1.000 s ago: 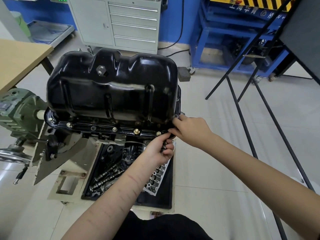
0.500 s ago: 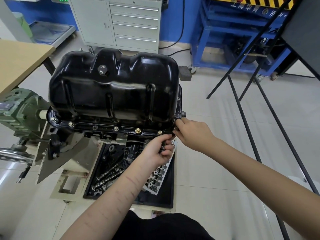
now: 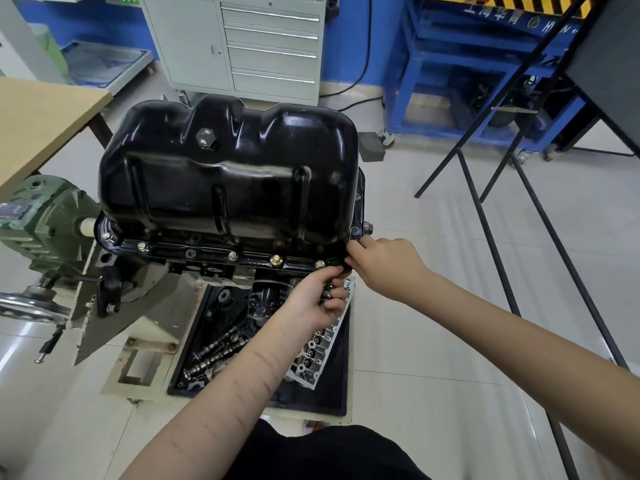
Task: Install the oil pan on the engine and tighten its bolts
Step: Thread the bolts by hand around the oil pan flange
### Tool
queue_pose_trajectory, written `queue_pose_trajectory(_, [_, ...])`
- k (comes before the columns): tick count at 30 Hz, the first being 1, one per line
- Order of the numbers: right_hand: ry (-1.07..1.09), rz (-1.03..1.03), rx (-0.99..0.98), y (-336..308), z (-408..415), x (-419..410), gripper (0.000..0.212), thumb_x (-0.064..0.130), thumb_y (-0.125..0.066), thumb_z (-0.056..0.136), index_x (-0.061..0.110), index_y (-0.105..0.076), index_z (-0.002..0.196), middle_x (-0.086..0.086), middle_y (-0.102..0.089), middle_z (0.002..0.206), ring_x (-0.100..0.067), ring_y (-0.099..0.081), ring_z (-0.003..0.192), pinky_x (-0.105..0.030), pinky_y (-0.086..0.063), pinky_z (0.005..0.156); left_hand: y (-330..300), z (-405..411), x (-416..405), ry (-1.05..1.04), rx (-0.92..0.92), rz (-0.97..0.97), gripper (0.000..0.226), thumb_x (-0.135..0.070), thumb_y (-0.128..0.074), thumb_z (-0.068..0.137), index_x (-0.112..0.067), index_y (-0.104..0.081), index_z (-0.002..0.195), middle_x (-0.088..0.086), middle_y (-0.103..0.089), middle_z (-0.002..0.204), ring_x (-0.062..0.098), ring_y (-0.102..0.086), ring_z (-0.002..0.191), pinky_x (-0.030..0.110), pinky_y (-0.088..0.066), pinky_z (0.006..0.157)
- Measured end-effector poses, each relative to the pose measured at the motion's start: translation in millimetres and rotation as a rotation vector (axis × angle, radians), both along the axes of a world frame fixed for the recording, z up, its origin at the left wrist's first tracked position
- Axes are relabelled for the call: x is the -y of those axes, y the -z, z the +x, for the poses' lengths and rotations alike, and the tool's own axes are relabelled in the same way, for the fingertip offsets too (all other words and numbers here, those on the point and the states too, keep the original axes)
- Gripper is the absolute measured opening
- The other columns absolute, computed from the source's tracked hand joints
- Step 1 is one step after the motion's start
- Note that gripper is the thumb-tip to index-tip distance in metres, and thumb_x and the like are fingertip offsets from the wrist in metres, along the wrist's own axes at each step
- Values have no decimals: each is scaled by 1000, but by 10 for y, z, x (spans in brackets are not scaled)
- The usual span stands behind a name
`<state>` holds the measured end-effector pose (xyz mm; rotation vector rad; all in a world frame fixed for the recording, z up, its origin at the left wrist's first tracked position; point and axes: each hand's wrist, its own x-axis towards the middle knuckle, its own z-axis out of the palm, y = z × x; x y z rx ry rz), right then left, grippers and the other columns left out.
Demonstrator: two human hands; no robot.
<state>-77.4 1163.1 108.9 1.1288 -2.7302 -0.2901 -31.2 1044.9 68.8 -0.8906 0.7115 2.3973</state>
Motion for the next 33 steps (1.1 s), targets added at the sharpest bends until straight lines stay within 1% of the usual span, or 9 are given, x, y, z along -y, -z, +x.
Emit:
queue_pose_trajectory(3, [68,47,74,40,-36,15,37,40,-28,98,11,-50,103,-5,-65,94,-28,-65,81,-25,-26,50,1,-2,-3,-4,5,-10,21,-17,-45,94,-6,-54,78,-6,-38,41,3,-30,27,10,-15,24])
queue_pose_trajectory(5, [77,70,76,52,-67,46,40,41,-23,99,10,-48,104,-4,-65,96,-28,-64,85,-25,-25,50,-3,-5,-5,0,6,-11,21,-17,-45,94,-6,-53,78,-6,-38,41,3,-30,26,10,-15,24])
queue_pose_trajectory(8, [29,132,82,53,-93,63,35,35,-24,100,9,-46,108,-5,-63,104,-27,-63,91,-29,-31,57,-3,-11,-3,4,0,-17,21,-17,-43,94,-7,-53,79,-6,-38,40,3,-30,26,10,-15,24])
queue_pose_trajectory(12, [-28,208,71,-15,-87,68,20,19,-36,97,9,-42,114,-4,-55,110,-25,-62,93,-29,-31,55,-9,-20,3,32,-9,-67,21,-17,-42,95,-6,-53,81,-6,-39,39,3,-30,26,10,-15,25])
queue_pose_trajectory(17, [-102,169,114,-83,-81,40,29,3,-36,90,8,-41,118,-6,-50,113,-25,-56,102,-30,-32,58,-25,-36,37,74,4,-51,22,-19,-41,96,-5,-53,84,-6,-38,39,2,-29,26,10,-14,24])
queue_pose_trajectory(21, [-84,123,181,-103,-95,45,28,2,-37,90,7,-45,116,-7,-48,113,-26,-53,104,-31,-34,61,-23,-45,35,64,11,-25,23,-19,-42,96,-4,-53,83,-6,-38,39,2,-28,26,10,-14,24])
queue_pose_trajectory(25, [-69,93,184,-35,-111,66,19,14,-40,97,9,-48,113,-6,-49,111,-24,-53,104,-32,-38,64,-25,-49,30,52,13,-22,24,-19,-42,96,-4,-53,80,-5,-38,39,2,-28,26,10,-14,24])
queue_pose_trajectory(27, [-49,62,211,4,-121,72,18,13,-41,96,8,-48,112,-7,-50,110,-25,-54,103,-31,-36,63,-29,-47,31,50,13,-19,24,-19,-41,96,-4,-52,81,-5,-38,39,2,-28,26,10,-14,24])
queue_pose_trajectory(33, [-13,-77,305,21,-134,33,15,9,-43,94,5,-52,105,-9,-54,104,-27,-55,97,-35,-43,73,-28,-44,32,51,11,-12,23,-19,-42,96,-4,-53,81,-5,-37,39,2,-28,26,10,-14,24])
